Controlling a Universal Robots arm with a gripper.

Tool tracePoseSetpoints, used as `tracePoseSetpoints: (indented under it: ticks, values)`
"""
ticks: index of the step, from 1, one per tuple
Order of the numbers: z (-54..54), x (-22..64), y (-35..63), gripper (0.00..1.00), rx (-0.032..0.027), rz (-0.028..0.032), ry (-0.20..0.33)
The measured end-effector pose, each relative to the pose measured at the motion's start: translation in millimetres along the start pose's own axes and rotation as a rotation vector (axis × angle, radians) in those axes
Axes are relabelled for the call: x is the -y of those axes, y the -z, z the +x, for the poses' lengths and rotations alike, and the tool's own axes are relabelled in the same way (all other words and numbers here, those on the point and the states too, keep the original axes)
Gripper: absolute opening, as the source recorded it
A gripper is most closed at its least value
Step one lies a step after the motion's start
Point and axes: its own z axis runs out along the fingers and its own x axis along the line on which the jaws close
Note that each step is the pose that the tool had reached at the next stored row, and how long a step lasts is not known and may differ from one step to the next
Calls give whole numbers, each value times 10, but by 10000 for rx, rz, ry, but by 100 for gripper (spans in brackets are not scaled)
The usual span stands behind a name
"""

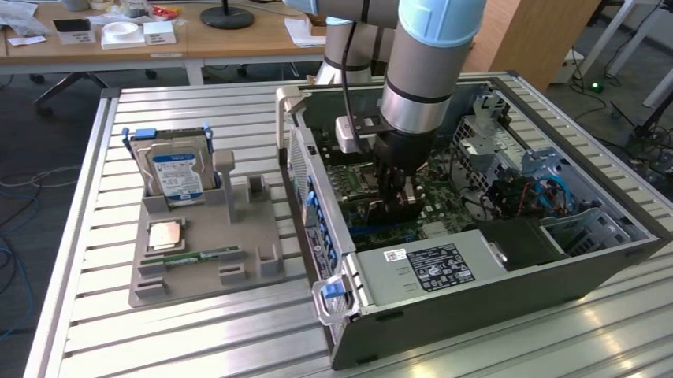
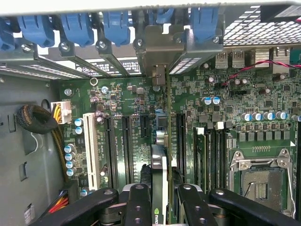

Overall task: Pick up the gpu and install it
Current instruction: 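Insert the gpu into the slot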

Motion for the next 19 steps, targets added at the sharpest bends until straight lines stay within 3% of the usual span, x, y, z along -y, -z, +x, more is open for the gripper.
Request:
tracePoseSetpoints:
  ticks: [16,19]
  values:
    - [0,1,18,27,0,1,0]
    - [0,0,20,27,67,-5,-3]
